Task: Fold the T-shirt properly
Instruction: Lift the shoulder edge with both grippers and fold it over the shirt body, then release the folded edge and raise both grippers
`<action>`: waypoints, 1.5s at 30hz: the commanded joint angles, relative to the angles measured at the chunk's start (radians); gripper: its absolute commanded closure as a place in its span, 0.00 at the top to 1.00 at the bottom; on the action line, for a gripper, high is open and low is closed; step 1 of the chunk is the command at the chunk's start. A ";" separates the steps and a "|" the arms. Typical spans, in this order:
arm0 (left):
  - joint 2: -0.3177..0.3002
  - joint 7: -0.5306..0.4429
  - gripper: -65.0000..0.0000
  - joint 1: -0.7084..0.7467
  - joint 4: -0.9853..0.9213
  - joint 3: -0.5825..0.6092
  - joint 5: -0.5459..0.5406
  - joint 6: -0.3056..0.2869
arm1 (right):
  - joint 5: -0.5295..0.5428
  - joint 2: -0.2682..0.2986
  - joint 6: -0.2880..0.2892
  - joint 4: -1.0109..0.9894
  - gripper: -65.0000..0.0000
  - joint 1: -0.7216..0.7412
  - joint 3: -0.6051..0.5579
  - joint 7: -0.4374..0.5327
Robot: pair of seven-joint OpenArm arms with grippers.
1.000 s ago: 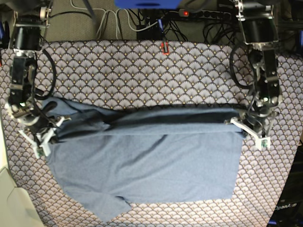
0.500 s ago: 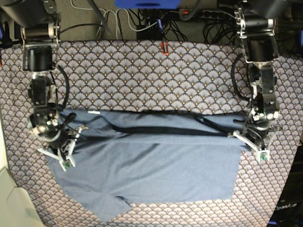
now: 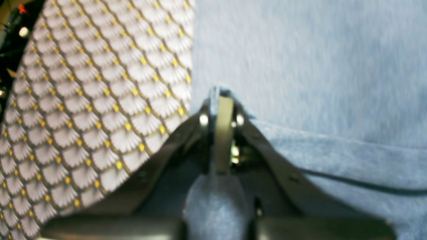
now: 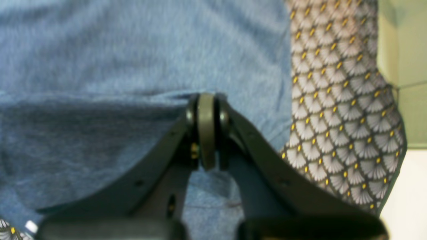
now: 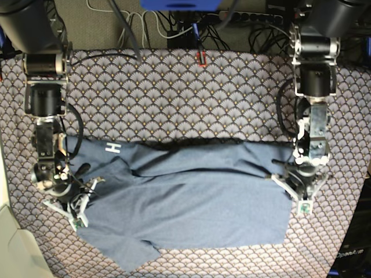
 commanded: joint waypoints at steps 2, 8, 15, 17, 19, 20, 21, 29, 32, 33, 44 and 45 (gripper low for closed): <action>-0.009 -0.027 0.01 -0.055 0.016 -0.005 0.002 0.007 | 0.002 0.009 -0.005 0.015 0.00 0.025 0.004 0.047; -0.012 -0.027 0.01 -0.092 0.016 -0.001 0.002 0.007 | 0.002 0.010 -0.005 0.015 0.00 0.016 -0.050 0.055; -0.015 -0.029 0.01 -0.119 -0.011 0.001 0.002 0.005 | 0.002 0.010 -0.006 0.014 0.00 0.016 -0.052 0.053; -0.015 -0.029 0.01 -0.121 -0.024 -0.002 0.002 0.005 | 0.002 0.010 -0.006 0.014 0.00 0.018 -0.052 0.053; -0.017 -0.029 0.01 -0.121 -0.024 -0.001 0.002 0.004 | 0.000 0.012 -0.006 0.014 0.00 0.018 -0.052 0.050; -0.017 -0.029 0.01 -0.119 -0.024 -0.001 0.002 0.004 | 0.000 0.012 -0.006 0.014 0.00 0.018 -0.052 0.049; -0.017 -0.029 0.01 -0.116 -0.024 -0.002 0.002 0.004 | 0.000 0.012 -0.006 0.014 0.00 0.018 -0.052 0.049; -0.037 -0.027 0.25 -0.087 -0.024 -0.008 -0.001 0.007 | 0.000 0.012 -0.006 0.014 0.27 0.018 -0.049 0.045; -0.044 -0.027 0.50 -0.064 -0.019 -0.008 -0.005 0.005 | 0.000 0.015 -0.006 0.015 0.44 0.018 -0.049 0.045; -0.046 -0.029 0.58 -0.063 -0.016 -0.008 -0.005 0.005 | 0.000 0.015 -0.006 0.015 0.47 0.018 -0.049 0.045; -0.017 -0.027 0.87 0.126 0.131 -0.170 -0.008 0.001 | 0.002 0.055 -0.006 0.023 0.51 -0.041 0.025 -0.001; -0.012 -0.029 0.87 0.140 0.125 -0.176 -0.008 -0.001 | 0.002 0.055 -0.006 0.023 0.51 -0.047 0.037 -0.001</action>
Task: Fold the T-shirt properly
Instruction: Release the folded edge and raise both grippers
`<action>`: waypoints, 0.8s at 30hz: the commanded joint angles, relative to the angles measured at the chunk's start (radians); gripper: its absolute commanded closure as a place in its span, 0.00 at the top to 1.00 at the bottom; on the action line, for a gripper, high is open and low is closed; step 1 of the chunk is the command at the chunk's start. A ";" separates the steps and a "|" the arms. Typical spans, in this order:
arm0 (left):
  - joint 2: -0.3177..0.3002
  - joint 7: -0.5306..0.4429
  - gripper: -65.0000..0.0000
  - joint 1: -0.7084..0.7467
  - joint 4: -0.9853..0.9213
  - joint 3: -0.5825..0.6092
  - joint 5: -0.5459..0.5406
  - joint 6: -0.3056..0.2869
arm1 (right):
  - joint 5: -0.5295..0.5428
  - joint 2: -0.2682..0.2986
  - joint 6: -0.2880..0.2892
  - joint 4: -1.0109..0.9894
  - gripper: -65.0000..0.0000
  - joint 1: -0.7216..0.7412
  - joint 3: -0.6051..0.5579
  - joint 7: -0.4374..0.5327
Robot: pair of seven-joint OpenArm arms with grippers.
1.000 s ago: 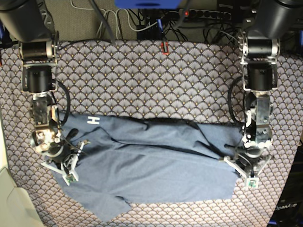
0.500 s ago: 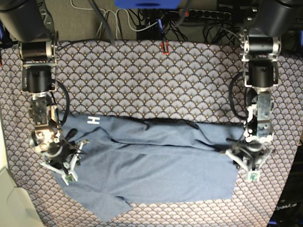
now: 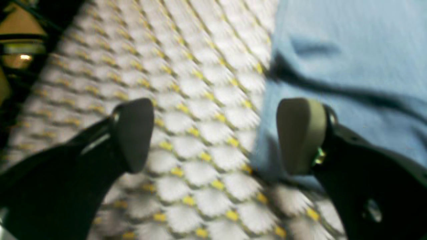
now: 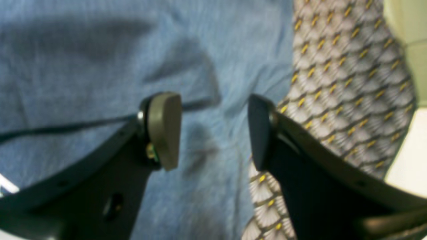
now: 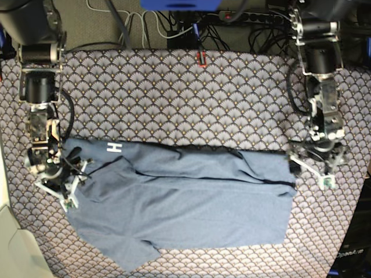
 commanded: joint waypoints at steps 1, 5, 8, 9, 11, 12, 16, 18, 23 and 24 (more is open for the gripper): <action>0.000 -0.030 0.87 -0.017 0.015 -0.008 -0.003 0.004 | 0.004 0.013 -0.003 0.019 0.51 0.035 0.013 0.025; 0.017 -0.032 0.87 0.006 0.015 -0.005 -0.003 0.004 | 0.004 0.016 -0.003 0.019 0.51 0.005 0.024 0.025; 0.040 -0.032 0.87 0.003 0.014 -0.009 -0.003 0.004 | 0.004 0.017 -0.003 0.019 0.51 0.001 0.024 0.025; 0.042 -0.032 0.87 0.003 0.014 -0.009 -0.003 0.004 | 0.004 0.017 -0.003 0.019 0.51 0.001 0.024 0.025; 0.046 -0.032 0.87 0.003 0.014 -0.009 -0.003 0.004 | 0.004 0.017 -0.003 0.019 0.51 0.000 0.024 0.023; 0.048 -0.032 0.87 0.003 0.011 -0.008 -0.003 0.004 | 0.004 0.017 -0.003 0.019 0.51 0.000 0.024 0.020; 0.048 -0.067 0.87 -0.008 -0.058 -0.005 -0.003 0.004 | 0.004 0.017 -0.003 0.019 0.51 0.000 0.024 0.020; 0.050 -0.110 0.87 -0.008 -0.086 -0.003 -0.003 0.004 | 0.004 0.025 -0.003 0.019 0.51 -0.008 0.024 0.019; 0.050 -0.145 0.87 -0.008 -0.146 -0.003 -0.010 0.002 | 0.004 0.037 -0.003 0.019 0.51 -0.018 0.024 0.023; 0.050 -0.151 0.87 -0.008 -0.152 -0.003 -0.023 0.002 | 0.004 0.039 -0.003 0.019 0.51 -0.018 0.024 0.023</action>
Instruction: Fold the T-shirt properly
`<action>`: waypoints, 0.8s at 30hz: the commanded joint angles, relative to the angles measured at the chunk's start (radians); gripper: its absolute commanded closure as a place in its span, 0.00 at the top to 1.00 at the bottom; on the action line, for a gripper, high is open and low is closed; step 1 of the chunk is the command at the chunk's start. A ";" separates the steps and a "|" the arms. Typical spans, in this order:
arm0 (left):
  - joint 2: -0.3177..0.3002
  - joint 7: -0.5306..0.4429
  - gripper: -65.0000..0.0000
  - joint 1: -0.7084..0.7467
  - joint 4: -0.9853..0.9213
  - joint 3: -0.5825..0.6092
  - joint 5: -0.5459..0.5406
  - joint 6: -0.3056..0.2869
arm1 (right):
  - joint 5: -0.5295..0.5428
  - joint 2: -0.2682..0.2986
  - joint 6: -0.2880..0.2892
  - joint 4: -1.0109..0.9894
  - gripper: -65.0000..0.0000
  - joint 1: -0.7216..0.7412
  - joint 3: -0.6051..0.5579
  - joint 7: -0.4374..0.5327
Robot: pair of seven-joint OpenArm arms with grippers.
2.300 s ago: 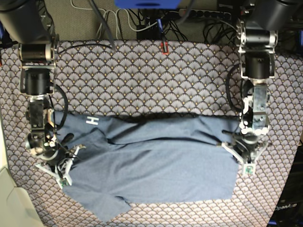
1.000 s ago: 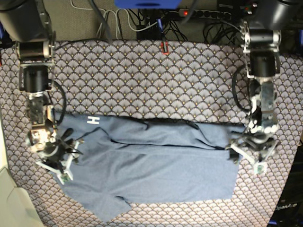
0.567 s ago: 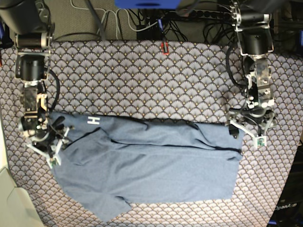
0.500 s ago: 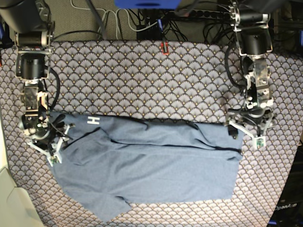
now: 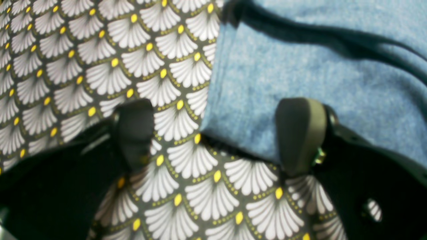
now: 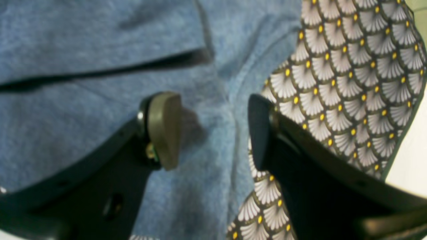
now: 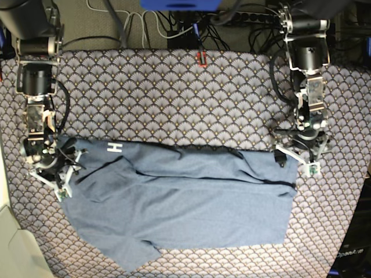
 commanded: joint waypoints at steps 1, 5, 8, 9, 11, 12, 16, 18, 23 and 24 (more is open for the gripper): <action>-0.008 -0.004 0.87 -0.017 0.001 0.001 -0.017 0.002 | 0.005 0.013 -0.003 0.018 0.51 0.031 0.005 0.021; -0.014 -0.004 0.78 -0.019 -0.009 0.004 -0.100 0.002 | 0.005 0.024 -0.003 0.060 0.51 0.027 0.005 0.016; -0.014 -0.004 0.59 -0.019 -0.010 0.004 -0.104 0.001 | 0.005 0.027 -0.003 0.136 0.51 -0.009 0.005 0.015; -0.014 -0.004 0.53 -0.020 -0.010 0.004 -0.104 0.001 | 0.005 0.027 -0.003 0.162 0.51 -0.013 0.005 0.015; -0.012 -0.004 0.41 -0.022 -0.010 0.004 -0.106 0.001 | 0.005 0.027 -0.003 0.198 0.51 -0.023 0.005 0.009; -0.012 -0.004 0.35 -0.022 -0.010 0.004 -0.108 0.001 | 0.005 0.029 -0.003 0.215 0.51 -0.030 0.005 -0.002; -0.012 -0.004 0.11 -0.023 -0.010 0.004 -0.108 0.001 | 0.005 0.047 -0.003 0.247 0.51 -0.035 0.007 -0.042; -0.012 -0.004 0.03 -0.023 -0.010 0.004 -0.109 0.001 | 0.005 0.048 -0.003 0.244 0.51 -0.039 0.026 -0.047; -0.018 -0.001 0.01 -0.022 -0.010 0.001 -0.109 0.002 | 0.007 0.047 -0.002 0.244 0.52 -0.070 0.122 -0.044; -0.020 -0.001 0.01 -0.020 -0.010 0.001 -0.109 0.002 | 0.007 0.047 0.000 0.242 0.52 -0.073 0.132 -0.045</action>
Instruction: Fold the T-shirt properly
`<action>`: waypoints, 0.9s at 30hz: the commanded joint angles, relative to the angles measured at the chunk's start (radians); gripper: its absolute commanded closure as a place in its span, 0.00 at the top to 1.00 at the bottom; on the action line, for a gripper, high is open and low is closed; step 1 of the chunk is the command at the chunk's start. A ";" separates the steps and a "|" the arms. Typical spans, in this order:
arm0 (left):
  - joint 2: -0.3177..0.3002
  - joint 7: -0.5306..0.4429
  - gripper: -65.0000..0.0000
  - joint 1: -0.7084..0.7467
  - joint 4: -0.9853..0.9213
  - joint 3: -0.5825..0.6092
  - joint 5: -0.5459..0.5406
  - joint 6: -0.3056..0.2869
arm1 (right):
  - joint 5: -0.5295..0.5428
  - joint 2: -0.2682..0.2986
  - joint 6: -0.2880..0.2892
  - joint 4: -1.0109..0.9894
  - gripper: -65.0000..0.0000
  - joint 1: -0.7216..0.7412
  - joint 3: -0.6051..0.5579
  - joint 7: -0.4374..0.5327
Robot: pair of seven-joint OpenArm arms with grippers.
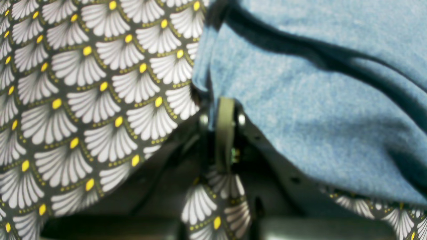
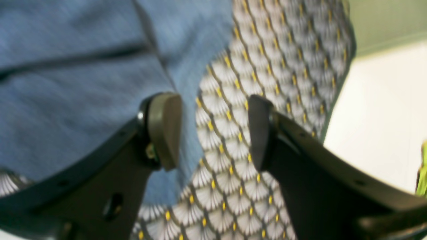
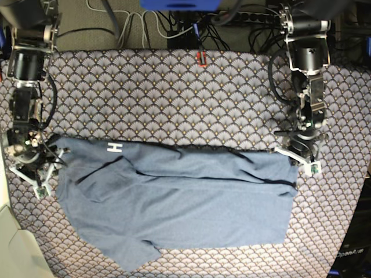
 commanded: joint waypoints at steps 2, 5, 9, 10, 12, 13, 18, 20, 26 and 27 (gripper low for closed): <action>-0.014 0.007 0.01 -0.014 0.015 -0.007 0.006 0.010 | 0.008 0.015 -0.001 0.020 0.52 0.005 0.028 0.031; -0.016 0.010 0.01 -0.012 0.020 -0.008 0.007 0.010 | 0.009 0.015 0.000 0.026 0.52 -0.026 0.029 0.031; -0.037 0.010 0.01 -0.012 0.020 -0.005 0.003 0.010 | 0.011 0.009 0.000 0.027 0.52 -0.060 0.034 0.031; -0.039 0.010 0.01 -0.012 0.020 -0.005 0.003 0.010 | 0.011 0.006 0.000 0.024 0.52 -0.067 0.034 0.030; -0.040 0.010 0.01 -0.012 0.020 -0.005 0.003 0.010 | 0.011 -0.010 0.000 0.029 0.52 -0.076 0.035 0.030; -0.040 0.010 0.01 -0.012 0.020 -0.005 0.003 0.010 | 0.011 -0.011 0.000 0.029 0.52 -0.080 0.035 0.030; -0.040 0.011 0.01 -0.012 0.020 -0.004 0.007 0.010 | 0.011 -0.025 0.000 0.026 0.52 -0.084 0.035 0.030; -0.040 0.011 0.01 -0.012 0.020 -0.004 0.007 0.010 | 0.011 -0.028 0.000 0.023 0.52 -0.086 0.035 0.030; -0.040 0.011 0.01 -0.012 0.020 -0.004 0.007 0.010 | 0.011 -0.031 0.000 0.021 0.52 -0.112 0.035 0.031; -0.040 0.011 0.01 -0.012 0.020 -0.004 0.007 0.010 | 0.011 -0.037 0.000 0.021 0.52 -0.112 0.035 0.033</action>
